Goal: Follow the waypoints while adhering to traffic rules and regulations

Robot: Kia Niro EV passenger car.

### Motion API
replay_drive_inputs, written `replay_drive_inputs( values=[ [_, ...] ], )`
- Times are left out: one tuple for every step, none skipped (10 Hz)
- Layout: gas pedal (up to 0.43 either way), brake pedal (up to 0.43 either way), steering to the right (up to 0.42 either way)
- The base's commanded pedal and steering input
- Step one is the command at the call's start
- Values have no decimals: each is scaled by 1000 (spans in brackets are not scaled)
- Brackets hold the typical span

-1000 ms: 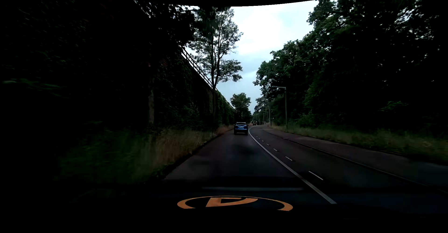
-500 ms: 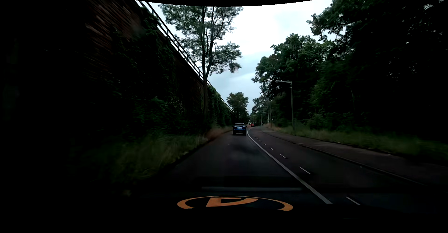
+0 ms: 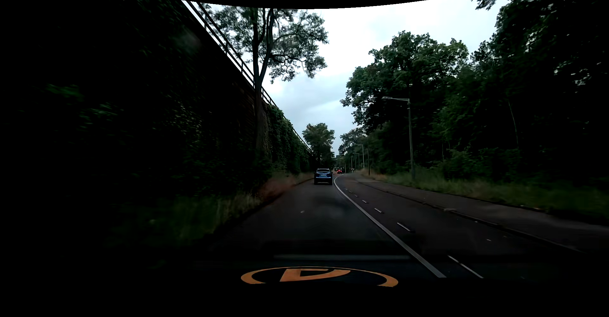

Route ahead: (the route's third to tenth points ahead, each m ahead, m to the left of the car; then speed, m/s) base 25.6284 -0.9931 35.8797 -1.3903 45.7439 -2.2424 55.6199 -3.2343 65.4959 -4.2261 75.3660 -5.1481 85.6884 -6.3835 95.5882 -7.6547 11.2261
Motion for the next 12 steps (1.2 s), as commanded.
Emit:
replay_drive_inputs(
  values=[
    [177, 0, 13],
    [169, 0, 13],
    [157, 0, 13],
    [157, 0, 13],
    [157, 0, 12],
    [157, 0, 12],
    [157, 0, 12],
    [157, 0, 11],
    [157, 0, 10],
    [157, 0, 8],
    [157, 0, 6],
    [157, 0, 5]
  ],
)
